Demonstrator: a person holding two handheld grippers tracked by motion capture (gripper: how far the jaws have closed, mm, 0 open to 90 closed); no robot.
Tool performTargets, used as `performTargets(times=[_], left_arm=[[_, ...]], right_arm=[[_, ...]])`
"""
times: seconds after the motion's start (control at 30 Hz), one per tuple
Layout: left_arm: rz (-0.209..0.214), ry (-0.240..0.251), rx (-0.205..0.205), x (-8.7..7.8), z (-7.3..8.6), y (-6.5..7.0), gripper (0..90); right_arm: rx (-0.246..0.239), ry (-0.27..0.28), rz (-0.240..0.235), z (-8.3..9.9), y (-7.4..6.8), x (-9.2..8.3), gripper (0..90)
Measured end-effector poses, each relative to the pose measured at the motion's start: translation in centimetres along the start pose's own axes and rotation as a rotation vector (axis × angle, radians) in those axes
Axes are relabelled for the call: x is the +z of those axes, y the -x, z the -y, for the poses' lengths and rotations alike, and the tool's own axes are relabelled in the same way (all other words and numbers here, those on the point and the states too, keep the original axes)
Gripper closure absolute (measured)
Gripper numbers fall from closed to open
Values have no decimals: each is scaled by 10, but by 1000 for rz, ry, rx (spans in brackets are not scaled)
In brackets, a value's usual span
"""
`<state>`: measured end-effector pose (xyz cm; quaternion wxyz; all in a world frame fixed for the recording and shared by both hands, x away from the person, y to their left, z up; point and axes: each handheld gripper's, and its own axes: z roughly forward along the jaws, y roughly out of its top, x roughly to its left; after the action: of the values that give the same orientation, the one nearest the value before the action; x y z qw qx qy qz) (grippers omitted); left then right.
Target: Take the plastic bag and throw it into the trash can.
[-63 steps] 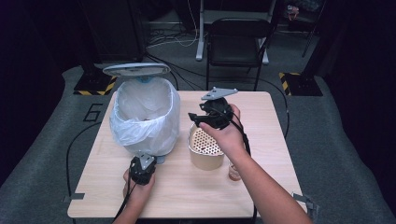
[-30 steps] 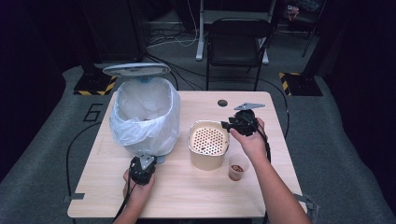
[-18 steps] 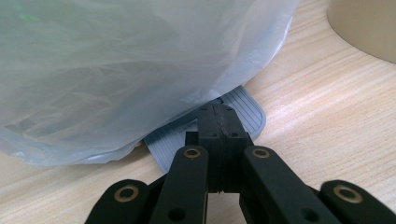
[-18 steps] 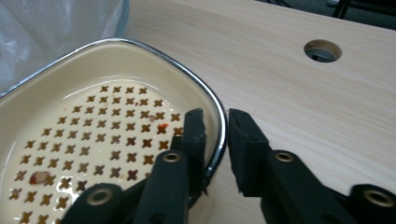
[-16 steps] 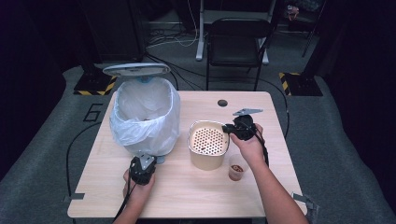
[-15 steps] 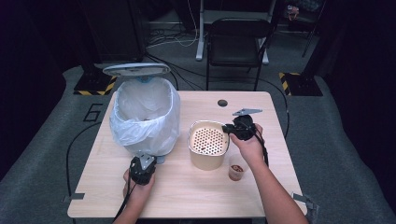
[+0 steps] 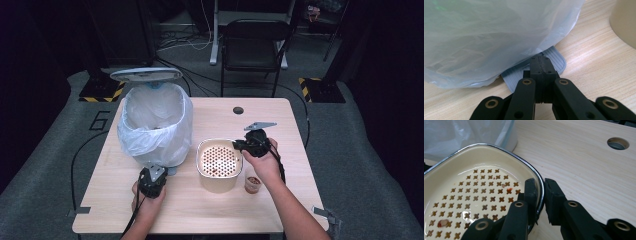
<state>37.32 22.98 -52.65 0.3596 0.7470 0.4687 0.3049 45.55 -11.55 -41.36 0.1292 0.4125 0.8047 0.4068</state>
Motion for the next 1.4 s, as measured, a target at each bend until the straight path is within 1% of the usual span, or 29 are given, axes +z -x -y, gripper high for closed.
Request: performTargets(times=[0.03,0.1,0.13,0.17,0.2,0.3,0.37,0.43,0.47,0.5,0.53,0.57,0.6,0.63,0.73,0.77,0.83,0.87,0.93,0.97,1.0,1.07,1.1,1.2,1.23,1.27,1.3,1.33,1.4], left_arm=[[-4,10,-3,1,0,0,900],[5,8,-12,0,0,-1,900],[20,-7,-17,0,0,-2,900],[20,-1,-23,0,0,-2,900],[22,-2,-25,0,0,-2,900],[11,6,-16,0,0,-1,900],[17,3,-23,0,0,-1,900],[8,3,-15,0,0,0,900],[-7,7,1,0,0,0,900],[-12,1,10,0,0,2,900],[-19,-4,22,0,0,4,900],[-22,2,22,0,0,4,900],[-16,-3,17,0,0,3,900],[-15,5,10,0,0,3,900],[-17,5,14,0,0,3,900],[-18,7,14,1,0,3,900],[-12,4,9,0,0,3,900],[-13,4,10,0,0,3,900],[-12,4,9,0,0,3,900],[-11,3,8,0,0,3,900],[-11,4,7,0,0,3,900],[-11,5,5,0,0,3,900],[-7,-4,7,0,0,2,900],[-12,1,12,0,0,2,900],[-6,-6,14,0,0,1,900],[-1,-8,6,-1,0,1,900],[-10,2,9,0,0,1,900],[-8,-4,13,0,0,1,900],[-8,0,7,0,0,2,900]], right_arm=[[4,-1,-5,1,-2,-1,804],[2,1,-15,4,-6,-3,804],[-1,3,-18,5,-8,-3,803],[3,3,-16,6,-10,-4,803],[-3,3,-19,7,-11,-5,802],[-3,1,-32,10,-16,-8,801],[-8,0,-42,12,-18,-9,801],[-8,2,-44,14,-20,-10,800],[-2,2,-48,15,-22,-11,799],[-11,2,-49,15,-22,-11,797],[-5,2,-50,16,-23,-12,796],[-6,2,-48,16,-23,-12,796],[-6,1,-50,16,-23,-12,796],[-4,1,-51,16,-23,-12,796],[-6,1,-49,16,-23,-13,796],[0,-3,-47,16,-24,-13,796],[-7,-5,-48,17,-24,-14,794],[4,-6,-49,17,-24,-14,792],[4,-5,-55,18,-24,-15,787],[2,-4,-55,18,-24,-16,771],[7,3,-61,18,-24,-16,723],[17,26,-68,18,-23,-20,667],[18,38,-68,17,-23,-22,645],[20,68,-52,15,-22,-33,579],[17,74,-48,15,-21,-36,554],[9,74,-44,15,-20,-39,533],[9,76,-41,16,-20,-42,523],[2,87,-36,17,-18,-45,508],[-9,100,-17,20,-17,-51,463]])
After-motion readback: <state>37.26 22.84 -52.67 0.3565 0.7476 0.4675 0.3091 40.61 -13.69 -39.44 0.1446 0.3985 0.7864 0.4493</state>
